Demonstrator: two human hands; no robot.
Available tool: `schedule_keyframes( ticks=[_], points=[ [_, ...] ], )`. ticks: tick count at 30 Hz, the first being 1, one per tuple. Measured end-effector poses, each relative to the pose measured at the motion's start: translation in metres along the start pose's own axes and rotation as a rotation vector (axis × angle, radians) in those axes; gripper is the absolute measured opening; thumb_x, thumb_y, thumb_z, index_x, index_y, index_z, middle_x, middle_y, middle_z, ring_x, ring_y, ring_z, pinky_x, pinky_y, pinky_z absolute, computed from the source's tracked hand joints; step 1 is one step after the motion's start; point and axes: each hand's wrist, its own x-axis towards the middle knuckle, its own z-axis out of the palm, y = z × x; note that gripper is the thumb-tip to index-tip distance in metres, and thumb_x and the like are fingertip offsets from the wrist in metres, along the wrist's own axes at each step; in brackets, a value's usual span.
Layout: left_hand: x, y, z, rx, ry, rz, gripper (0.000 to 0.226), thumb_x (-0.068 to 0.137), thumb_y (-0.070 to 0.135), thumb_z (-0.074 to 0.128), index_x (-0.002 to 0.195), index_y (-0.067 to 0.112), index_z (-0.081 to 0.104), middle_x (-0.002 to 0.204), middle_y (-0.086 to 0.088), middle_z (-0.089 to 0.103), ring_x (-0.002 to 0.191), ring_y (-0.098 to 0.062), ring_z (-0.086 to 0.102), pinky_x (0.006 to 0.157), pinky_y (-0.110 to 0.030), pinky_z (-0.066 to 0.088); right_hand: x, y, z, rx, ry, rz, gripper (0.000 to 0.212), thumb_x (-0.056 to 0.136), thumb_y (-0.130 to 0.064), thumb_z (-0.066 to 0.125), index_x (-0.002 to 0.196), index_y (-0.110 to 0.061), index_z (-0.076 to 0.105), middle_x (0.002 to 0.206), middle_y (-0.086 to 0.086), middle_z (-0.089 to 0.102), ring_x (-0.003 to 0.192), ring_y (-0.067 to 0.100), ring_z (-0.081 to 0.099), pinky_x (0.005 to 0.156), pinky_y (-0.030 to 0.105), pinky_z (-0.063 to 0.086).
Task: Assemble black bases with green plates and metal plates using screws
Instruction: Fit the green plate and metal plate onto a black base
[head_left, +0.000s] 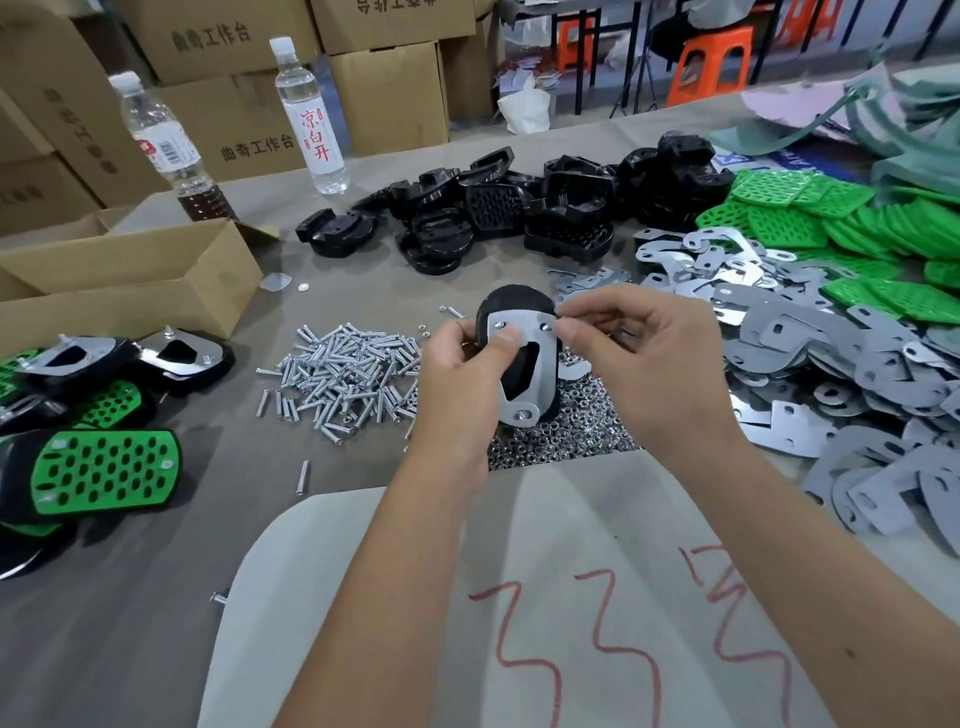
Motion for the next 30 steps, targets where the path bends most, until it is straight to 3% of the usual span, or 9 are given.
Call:
schedule_keyframes(
  ticks=[4, 7, 9, 12, 16, 21, 27, 30],
  points=[
    [-0.002, -0.004, 0.006, 0.047, -0.010, 0.045, 0.012, 0.097, 0.018, 0.069, 0.102, 0.008, 0.065, 0.100, -0.017, 0.073, 0.088, -0.022, 0.066, 0.083, -0.042, 0.053, -0.002, 0.001, 0.002, -0.051, -0.013, -0.048, 0.013, 0.083, -0.004, 0.083, 0.089, -0.016, 0.082, 0.084, -0.003, 0.076, 0.080, 0.022, 0.069, 0.074, 0.047, 0.059],
    [-0.004, -0.003, 0.007, 0.017, 0.018, 0.064, 0.022, 0.085, 0.025, 0.073, 0.095, 0.008, 0.066, 0.088, -0.007, 0.069, 0.082, -0.020, 0.065, 0.078, -0.039, 0.053, -0.003, 0.003, 0.005, -0.012, -0.050, -0.013, 0.012, 0.084, -0.002, 0.081, 0.091, -0.012, 0.082, 0.083, 0.001, 0.076, 0.079, 0.023, 0.069, 0.067, 0.042, 0.061],
    [-0.004, -0.002, 0.006, -0.020, 0.041, 0.062, 0.028, 0.083, 0.026, 0.076, 0.097, 0.004, 0.067, 0.086, -0.007, 0.068, 0.080, -0.021, 0.064, 0.076, -0.038, 0.052, -0.003, 0.002, 0.006, 0.075, -0.080, 0.008, 0.013, 0.086, 0.001, 0.079, 0.091, -0.011, 0.081, 0.082, 0.003, 0.076, 0.075, 0.022, 0.068, 0.062, 0.032, 0.061],
    [-0.002, -0.004, 0.004, -0.051, 0.070, 0.040, 0.016, 0.091, 0.018, 0.077, 0.093, 0.006, 0.067, 0.083, -0.007, 0.066, 0.078, -0.021, 0.063, 0.072, -0.037, 0.051, -0.002, 0.002, 0.007, 0.171, -0.098, 0.017, 0.015, 0.088, 0.002, 0.077, 0.090, -0.013, 0.080, 0.083, 0.005, 0.076, 0.072, 0.015, 0.067, 0.062, 0.023, 0.057],
    [0.001, -0.005, 0.004, -0.036, 0.073, 0.017, 0.012, 0.094, 0.017, 0.074, 0.087, 0.013, 0.065, 0.082, -0.005, 0.069, 0.073, -0.018, 0.065, 0.064, -0.030, 0.052, -0.002, 0.004, 0.009, 0.273, -0.064, 0.039, 0.017, 0.089, 0.001, 0.076, 0.089, -0.016, 0.080, 0.081, 0.007, 0.075, 0.074, 0.018, 0.069, 0.064, 0.028, 0.060],
    [0.000, -0.006, 0.007, -0.004, 0.070, 0.025, 0.014, 0.097, 0.018, 0.070, 0.103, 0.006, 0.065, 0.084, -0.001, 0.071, 0.065, -0.006, 0.066, 0.056, -0.019, 0.050, -0.003, 0.006, 0.012, 0.283, -0.020, 0.034, 0.021, 0.089, 0.001, 0.076, 0.090, -0.021, 0.080, 0.079, 0.011, 0.073, 0.072, 0.023, 0.069, 0.063, 0.030, 0.061],
    [-0.002, -0.003, 0.007, -0.031, 0.055, -0.013, 0.022, 0.098, 0.017, 0.069, 0.111, -0.001, 0.066, 0.094, -0.011, 0.072, 0.081, -0.022, 0.065, 0.075, -0.038, 0.051, -0.004, 0.003, 0.012, 0.165, 0.030, -0.016, 0.022, 0.087, -0.001, 0.079, 0.088, -0.023, 0.079, 0.082, 0.004, 0.072, 0.071, 0.019, 0.068, 0.061, 0.029, 0.061],
    [-0.002, -0.002, 0.006, -0.045, 0.048, -0.007, 0.020, 0.097, 0.017, 0.070, 0.108, 0.000, 0.066, 0.095, -0.013, 0.072, 0.083, -0.024, 0.066, 0.076, -0.038, 0.051, -0.005, 0.003, 0.012, -0.032, 0.012, -0.080, 0.015, 0.085, -0.004, 0.081, 0.089, -0.018, 0.081, 0.085, -0.001, 0.069, 0.076, 0.019, 0.067, 0.062, 0.036, 0.062]
  ],
)
